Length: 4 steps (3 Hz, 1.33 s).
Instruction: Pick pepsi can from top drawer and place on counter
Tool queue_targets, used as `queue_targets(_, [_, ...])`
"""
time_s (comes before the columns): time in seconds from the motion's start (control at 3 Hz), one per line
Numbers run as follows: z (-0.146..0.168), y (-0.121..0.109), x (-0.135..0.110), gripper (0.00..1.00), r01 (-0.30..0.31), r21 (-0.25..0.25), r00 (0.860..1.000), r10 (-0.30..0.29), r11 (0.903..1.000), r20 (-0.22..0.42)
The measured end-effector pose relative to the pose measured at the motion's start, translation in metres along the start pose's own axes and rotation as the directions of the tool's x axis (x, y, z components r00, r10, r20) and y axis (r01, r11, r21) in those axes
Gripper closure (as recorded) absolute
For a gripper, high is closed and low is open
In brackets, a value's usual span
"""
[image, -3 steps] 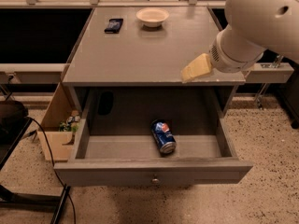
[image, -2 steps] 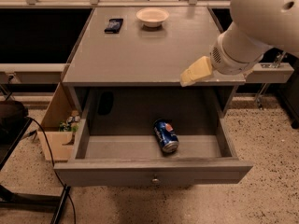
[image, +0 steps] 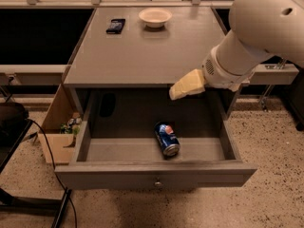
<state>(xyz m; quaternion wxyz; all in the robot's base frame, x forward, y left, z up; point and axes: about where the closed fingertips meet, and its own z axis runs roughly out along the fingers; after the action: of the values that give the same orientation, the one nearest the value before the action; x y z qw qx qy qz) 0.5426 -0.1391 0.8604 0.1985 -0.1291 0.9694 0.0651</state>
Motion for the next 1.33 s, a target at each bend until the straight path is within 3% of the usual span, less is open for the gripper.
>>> queue_targets(0.67, [0.026, 0.051, 0.009, 0.00, -0.023, -0.111, 0.999, 0.020, 0.9935, -0.029])
queue_targets(1.33, [0.066, 0.088, 0.017, 0.00, -0.024, -0.132, 0.999, 0.019, 0.9909, -0.043])
